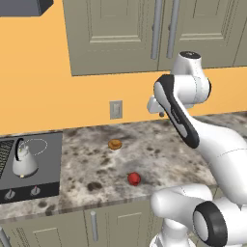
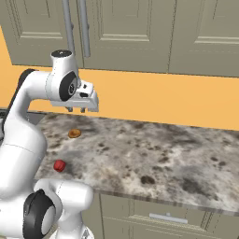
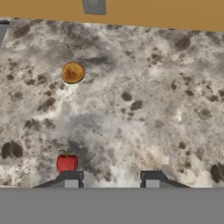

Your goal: Pick the pan from the cabinet and place it on the stove. Then turn on the stove burner for the pan.

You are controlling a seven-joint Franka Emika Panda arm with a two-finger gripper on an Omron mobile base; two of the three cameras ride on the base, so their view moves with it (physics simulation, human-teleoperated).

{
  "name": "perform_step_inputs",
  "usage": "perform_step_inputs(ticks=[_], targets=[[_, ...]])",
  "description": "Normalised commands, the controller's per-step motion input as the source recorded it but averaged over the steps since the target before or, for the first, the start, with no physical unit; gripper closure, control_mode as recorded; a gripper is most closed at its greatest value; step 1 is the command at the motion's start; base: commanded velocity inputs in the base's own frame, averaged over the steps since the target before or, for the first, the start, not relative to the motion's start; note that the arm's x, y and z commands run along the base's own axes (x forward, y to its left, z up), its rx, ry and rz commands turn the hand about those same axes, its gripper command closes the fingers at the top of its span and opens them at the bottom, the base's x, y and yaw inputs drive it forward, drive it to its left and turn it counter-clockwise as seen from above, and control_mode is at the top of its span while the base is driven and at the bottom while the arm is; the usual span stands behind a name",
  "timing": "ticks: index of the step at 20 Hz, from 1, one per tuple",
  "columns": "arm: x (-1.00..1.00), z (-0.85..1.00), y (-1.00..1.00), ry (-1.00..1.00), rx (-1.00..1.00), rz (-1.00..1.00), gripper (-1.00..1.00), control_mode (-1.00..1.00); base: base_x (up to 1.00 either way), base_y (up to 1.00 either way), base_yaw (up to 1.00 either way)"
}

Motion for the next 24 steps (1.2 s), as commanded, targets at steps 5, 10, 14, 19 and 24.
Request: perform_step_inputs(ticks=[5,10,14,19,24], targets=[[-0.10,0.00,0.00,-0.03,0.00,0.00,-1.00,-1.00,0.00,0.00,0.00],[-0.27,0.20,-0.02,-0.19,0.01,0.00,-1.00,-1.00,0.00,0.00,0.00],[-0.35,0.55,-0.02,-0.36,0.00,0.00,-1.00,-1.00,0.00,0.00,0.00],[-0.22,0.68,0.00,-0.34,0.00,0.00,-1.00,-1.00,0.00,0.00,0.00],[-0.14,0.78,0.00,-0.32,0.00,-0.01,-1.00,-1.00,0.00,0.00,0.00]])
